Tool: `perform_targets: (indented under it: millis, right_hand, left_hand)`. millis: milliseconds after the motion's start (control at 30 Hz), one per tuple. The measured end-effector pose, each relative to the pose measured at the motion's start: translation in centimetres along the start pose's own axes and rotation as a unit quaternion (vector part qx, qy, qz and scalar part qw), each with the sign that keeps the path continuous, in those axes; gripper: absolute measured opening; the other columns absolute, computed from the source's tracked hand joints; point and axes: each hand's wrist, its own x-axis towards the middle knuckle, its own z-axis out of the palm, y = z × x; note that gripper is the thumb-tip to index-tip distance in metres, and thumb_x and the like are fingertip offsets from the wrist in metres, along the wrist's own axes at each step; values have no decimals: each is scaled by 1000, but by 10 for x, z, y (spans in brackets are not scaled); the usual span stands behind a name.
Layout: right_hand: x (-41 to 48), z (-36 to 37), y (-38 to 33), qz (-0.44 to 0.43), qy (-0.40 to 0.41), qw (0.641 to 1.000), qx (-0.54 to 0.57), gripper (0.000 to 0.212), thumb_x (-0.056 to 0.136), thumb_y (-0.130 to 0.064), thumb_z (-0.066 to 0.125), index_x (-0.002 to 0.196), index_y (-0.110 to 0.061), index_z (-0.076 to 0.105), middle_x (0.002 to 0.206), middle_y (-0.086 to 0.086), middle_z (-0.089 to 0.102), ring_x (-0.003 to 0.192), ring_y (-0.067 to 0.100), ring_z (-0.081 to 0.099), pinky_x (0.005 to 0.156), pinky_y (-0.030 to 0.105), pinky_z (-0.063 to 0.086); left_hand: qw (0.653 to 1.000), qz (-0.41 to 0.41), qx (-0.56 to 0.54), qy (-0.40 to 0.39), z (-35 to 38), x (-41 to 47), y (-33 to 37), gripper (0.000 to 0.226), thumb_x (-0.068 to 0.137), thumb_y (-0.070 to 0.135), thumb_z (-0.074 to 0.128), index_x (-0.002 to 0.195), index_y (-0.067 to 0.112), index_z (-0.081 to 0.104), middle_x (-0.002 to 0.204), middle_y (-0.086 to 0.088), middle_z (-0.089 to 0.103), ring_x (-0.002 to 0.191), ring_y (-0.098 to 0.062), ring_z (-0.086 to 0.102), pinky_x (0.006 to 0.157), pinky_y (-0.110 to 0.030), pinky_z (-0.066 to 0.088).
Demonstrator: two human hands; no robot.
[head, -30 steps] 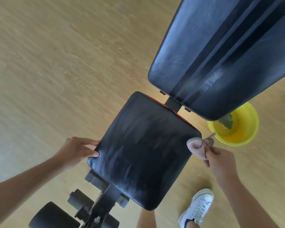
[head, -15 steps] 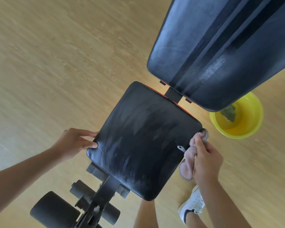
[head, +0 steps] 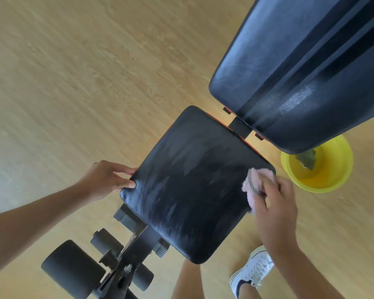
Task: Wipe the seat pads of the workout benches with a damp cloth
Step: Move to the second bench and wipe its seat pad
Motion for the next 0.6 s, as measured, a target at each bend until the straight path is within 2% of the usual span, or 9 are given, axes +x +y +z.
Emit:
perform_targets:
  millis: [67, 100, 167, 200, 267, 333, 400, 533, 600]
  right_hand:
    - [35, 11, -23, -6, 40, 999, -19, 34, 93, -9, 66, 127, -7, 62, 115, 6, 52, 107, -5, 48, 89, 0, 39]
    - [40, 24, -39, -17, 7, 999, -47, 32, 96, -7, 62, 128, -5, 61, 118, 9, 54, 109, 5, 51, 93, 10, 42]
    - [9, 59, -68, -171, -106, 973, -112, 30, 98, -1, 49, 125, -6, 62, 117, 10, 59, 113, 23, 51, 103, 29, 38]
    - [-21, 72, -80, -306, -182, 925, -132, 32, 96, -1, 46, 120, -9, 65, 111, 8, 62, 109, 25, 52, 105, 33, 37]
    - [-74, 79, -85, -550, -317, 755, -166, 31, 90, -4, 47, 106, -19, 69, 98, -1, 62, 92, 22, 58, 96, 38, 47]
    - [-89, 73, -75, -639, -372, 644, -195, 31, 87, -6, 46, 97, -27, 67, 90, -7, 62, 78, 20, 58, 75, 29, 52]
    - [-74, 79, -81, -626, -378, 650, -207, 26, 92, -10, 44, 102, -23, 65, 92, -4, 63, 75, 18, 54, 63, 21, 45]
    - [-35, 116, -160, -549, -277, 764, -194, 22, 89, -1, 54, 102, -9, 70, 99, 4, 63, 93, 24, 57, 71, 29, 52]
    - [-31, 124, -181, -589, -295, 725, -199, 23, 86, 3, 60, 101, -12, 68, 96, 1, 61, 95, 24, 55, 77, 28, 50]
  left_hand:
    - [1000, 2, -10, 6, 0, 0, -1, 38, 67, 23, 93, 79, 53, 75, 71, 27, 78, 71, -6, 79, 91, -37, 58]
    - [1000, 3, -16, 11, 0, 1, -1, 38, 67, 22, 93, 78, 53, 75, 69, 26, 77, 70, -6, 79, 90, -37, 59]
    - [1000, 7, -17, 18, 2, 0, 1, 38, 67, 21, 93, 76, 53, 75, 72, 21, 79, 70, -7, 79, 89, -37, 60]
    - [1000, 11, -11, 20, 2, -1, 2, 38, 68, 21, 92, 76, 53, 74, 79, 17, 80, 71, -9, 79, 89, -37, 60]
    - [1000, 18, -1, 26, 2, 1, 2, 39, 68, 21, 92, 78, 54, 74, 87, 15, 81, 72, -12, 79, 87, -36, 60]
    - [999, 22, 3, 29, 3, 1, 2, 40, 68, 22, 92, 75, 56, 71, 74, 26, 77, 68, -10, 78, 80, -29, 58]
    - [999, 28, 13, 28, 4, 2, 1, 39, 69, 24, 92, 75, 56, 70, 66, 31, 72, 65, -3, 76, 74, -23, 52]
    - [999, 30, 18, 30, 4, 1, 0, 36, 70, 21, 91, 89, 47, 75, 55, 33, 69, 59, 1, 72, 52, -10, 44]
    - [999, 31, 18, 31, 4, 0, 2, 37, 71, 18, 91, 89, 46, 74, 52, 36, 66, 59, -7, 74, 44, -10, 45]
